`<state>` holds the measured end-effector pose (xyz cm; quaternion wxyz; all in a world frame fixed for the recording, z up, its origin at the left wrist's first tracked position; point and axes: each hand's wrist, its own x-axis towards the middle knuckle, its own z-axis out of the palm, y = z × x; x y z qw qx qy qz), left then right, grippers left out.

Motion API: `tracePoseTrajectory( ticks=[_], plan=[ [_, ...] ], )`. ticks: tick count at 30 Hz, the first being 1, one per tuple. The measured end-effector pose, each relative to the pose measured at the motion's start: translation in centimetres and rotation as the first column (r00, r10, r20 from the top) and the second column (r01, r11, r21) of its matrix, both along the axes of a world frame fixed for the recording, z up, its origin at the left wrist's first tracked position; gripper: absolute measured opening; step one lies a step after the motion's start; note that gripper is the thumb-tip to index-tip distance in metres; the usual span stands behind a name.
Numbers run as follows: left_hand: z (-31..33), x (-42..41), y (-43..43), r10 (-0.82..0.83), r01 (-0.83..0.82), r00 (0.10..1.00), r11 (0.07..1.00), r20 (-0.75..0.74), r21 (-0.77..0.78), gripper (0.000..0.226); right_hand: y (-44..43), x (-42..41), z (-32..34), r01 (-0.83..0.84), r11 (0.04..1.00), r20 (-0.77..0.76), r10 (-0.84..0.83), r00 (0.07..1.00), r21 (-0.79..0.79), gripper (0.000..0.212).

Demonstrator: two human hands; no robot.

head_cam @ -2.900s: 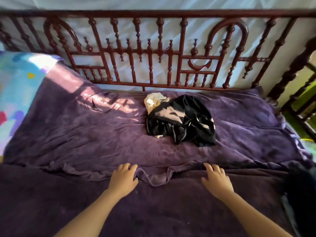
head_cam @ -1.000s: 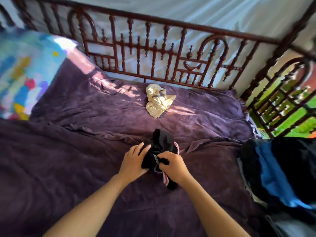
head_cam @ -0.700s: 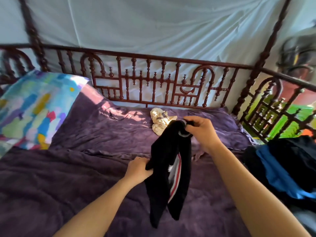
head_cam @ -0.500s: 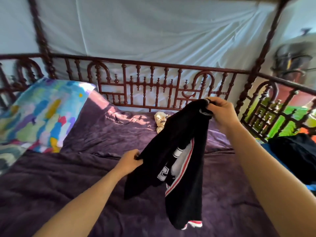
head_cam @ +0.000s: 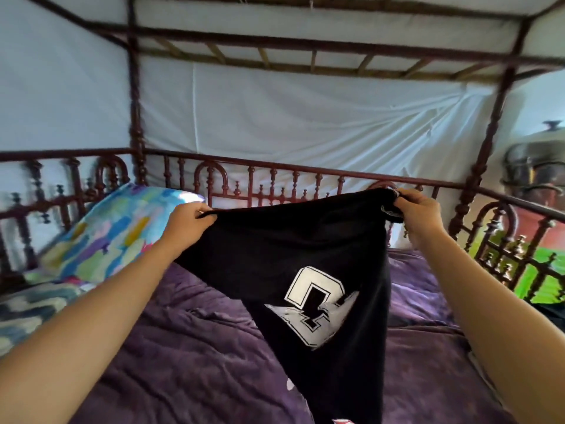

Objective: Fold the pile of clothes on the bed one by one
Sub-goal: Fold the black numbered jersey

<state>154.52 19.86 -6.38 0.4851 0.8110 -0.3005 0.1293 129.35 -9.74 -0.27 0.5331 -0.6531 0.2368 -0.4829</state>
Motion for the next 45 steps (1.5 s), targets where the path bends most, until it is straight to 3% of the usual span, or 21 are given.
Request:
tracePoseTrajectory(
  ticks=[4, 8, 13, 18, 23, 27, 31, 32, 34, 36, 38, 40, 41, 45],
  plan=[
    [5.1, -0.1, 1.0, 0.027, -0.017, 0.993, 0.996, 0.118, -0.087, 0.014, -0.5, 0.6, 2.0, 0.040, 0.989, 0.001, -0.040, 0.999, -0.139, 0.017],
    [8.2, -0.4, 1.5, 0.131, -0.113, 0.961, 0.990, 0.244, -0.084, 0.021, -1.5, 1.1, 2.0, 0.073, 0.971, -0.040, -0.085, 0.996, -0.228, 0.024],
    [8.6, -0.4, 2.1, 0.218, -0.204, 0.943, 0.975, 0.251, -0.083, 0.023, -3.0, 2.8, 0.5, 0.044, 0.964, -0.098, -0.072, 0.993, -0.262, 0.022],
    [6.3, -0.1, 2.5, 0.207, -0.210, 0.953, 0.978, 0.223, -0.007, 0.022, -4.2, 5.0, -2.7, 0.015, 0.957, -0.180, -0.069, 0.981, -0.290, 0.018],
    [-0.2, -0.4, 1.5, 0.139, -0.152, 0.984, 0.981, 0.107, 0.120, 0.018, -5.9, 6.1, -9.4, -0.023, 0.982, -0.347, -0.044, 0.937, -0.187, 0.018],
    [-7.6, -1.8, -0.3, 0.113, -0.102, 0.993, 0.976, -0.046, 0.194, 0.014, -6.7, 5.2, -16.8, 0.075, 0.995, -0.478, -0.096, 0.873, -0.064, 0.020],
    [-12.3, -3.6, -3.8, 0.079, -0.027, 0.981, 0.960, -0.179, 0.277, 0.017, -7.5, 2.6, -22.1, 0.167, 0.978, -0.633, -0.210, 0.745, -0.128, 0.020],
    [-12.3, -4.1, -5.4, 0.070, -0.018, 0.975, 0.970, -0.210, 0.243, 0.017, -7.9, 1.9, -22.7, 0.193, 0.970, -0.649, -0.242, 0.721, -0.147, 0.021],
    [-10.9, -5.5, -9.3, 0.032, -0.026, 0.931, 0.999, -0.363, 0.023, 0.017, -9.3, 0.7, -23.1, 0.282, 0.946, -0.645, -0.315, 0.696, -0.158, 0.024],
    [-8.8, -7.2, -13.5, -0.169, 0.042, 0.831, 0.969, -0.530, -0.244, 0.026, -11.0, -0.6, -22.7, 0.417, 0.896, -0.614, -0.415, 0.671, -0.151, 0.026],
    [-8.0, -8.9, -16.9, -0.406, 0.268, 0.721, 0.911, -0.561, -0.315, 0.045, -12.9, -2.6, -22.5, 0.553, 0.823, -0.592, -0.511, 0.624, -0.128, 0.029],
    [-9.4, -10.5, -18.9, -0.518, 0.522, 0.635, 0.834, -0.573, -0.176, 0.073, -14.5, -5.3, -23.4, 0.626, 0.776, -0.616, -0.528, 0.584, -0.072, 0.031],
    [-10.9, -11.0, -19.3, -0.503, 0.581, 0.634, 0.811, -0.588, -0.066, 0.083, -15.0, -6.7, -24.4, 0.644, 0.764, -0.654, -0.504, 0.565, -0.033, 0.032],
    [-19.2, -11.8, -18.3, -0.209, 0.470, 0.619, 0.871, -0.757, 0.144, 0.088, -14.9, -10.6, -29.7, 0.623, 0.777, -0.835, -0.284, 0.470, 0.086, 0.040]
  ],
)
